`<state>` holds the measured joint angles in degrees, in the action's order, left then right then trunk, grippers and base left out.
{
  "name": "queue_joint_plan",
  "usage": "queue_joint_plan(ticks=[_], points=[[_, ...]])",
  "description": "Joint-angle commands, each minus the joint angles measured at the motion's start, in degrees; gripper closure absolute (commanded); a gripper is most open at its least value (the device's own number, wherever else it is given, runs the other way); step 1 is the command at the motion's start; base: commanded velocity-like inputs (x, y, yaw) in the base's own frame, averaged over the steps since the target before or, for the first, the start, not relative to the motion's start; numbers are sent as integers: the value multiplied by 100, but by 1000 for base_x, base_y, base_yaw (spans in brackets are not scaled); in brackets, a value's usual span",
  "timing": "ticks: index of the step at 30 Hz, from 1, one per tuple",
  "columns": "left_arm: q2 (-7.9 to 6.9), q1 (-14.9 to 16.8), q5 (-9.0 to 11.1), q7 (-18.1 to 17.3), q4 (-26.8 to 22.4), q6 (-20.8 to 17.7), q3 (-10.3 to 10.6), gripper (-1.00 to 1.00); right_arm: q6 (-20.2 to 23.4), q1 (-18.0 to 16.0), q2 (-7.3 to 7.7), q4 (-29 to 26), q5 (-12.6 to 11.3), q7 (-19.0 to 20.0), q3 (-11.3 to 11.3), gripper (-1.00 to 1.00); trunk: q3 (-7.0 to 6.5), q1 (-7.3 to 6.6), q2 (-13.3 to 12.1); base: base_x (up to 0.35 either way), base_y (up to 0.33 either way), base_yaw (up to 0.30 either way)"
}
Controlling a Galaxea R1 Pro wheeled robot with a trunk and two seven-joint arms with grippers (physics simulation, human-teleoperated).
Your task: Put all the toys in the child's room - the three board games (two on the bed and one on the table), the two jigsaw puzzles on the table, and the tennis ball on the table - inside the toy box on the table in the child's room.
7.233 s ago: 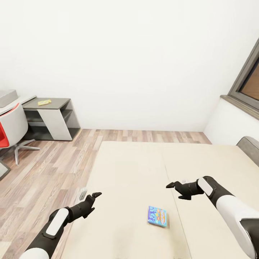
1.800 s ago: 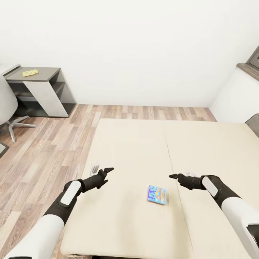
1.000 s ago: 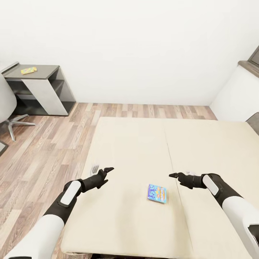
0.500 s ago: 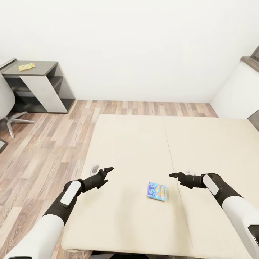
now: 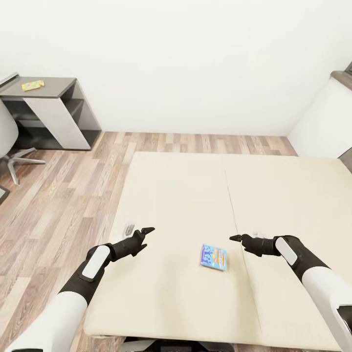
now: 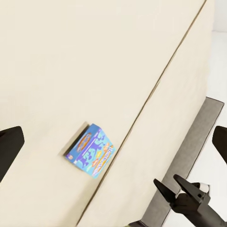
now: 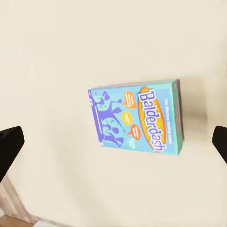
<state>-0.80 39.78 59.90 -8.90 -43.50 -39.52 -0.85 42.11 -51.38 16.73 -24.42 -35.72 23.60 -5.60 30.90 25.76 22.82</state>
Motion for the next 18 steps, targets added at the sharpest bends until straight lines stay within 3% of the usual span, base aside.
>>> queue_joint_plan(ticks=[1,18], points=[[0,3,8,-12,0,-29,-10,-100,8,-4,6,-2,3,20,-28,-100,17,3,10,0,0,0],[10,3,-28,21,8,-29,12,-100,14,-6,62,-2,-3,22,-24,-100,176,3,10,0,0,0]])
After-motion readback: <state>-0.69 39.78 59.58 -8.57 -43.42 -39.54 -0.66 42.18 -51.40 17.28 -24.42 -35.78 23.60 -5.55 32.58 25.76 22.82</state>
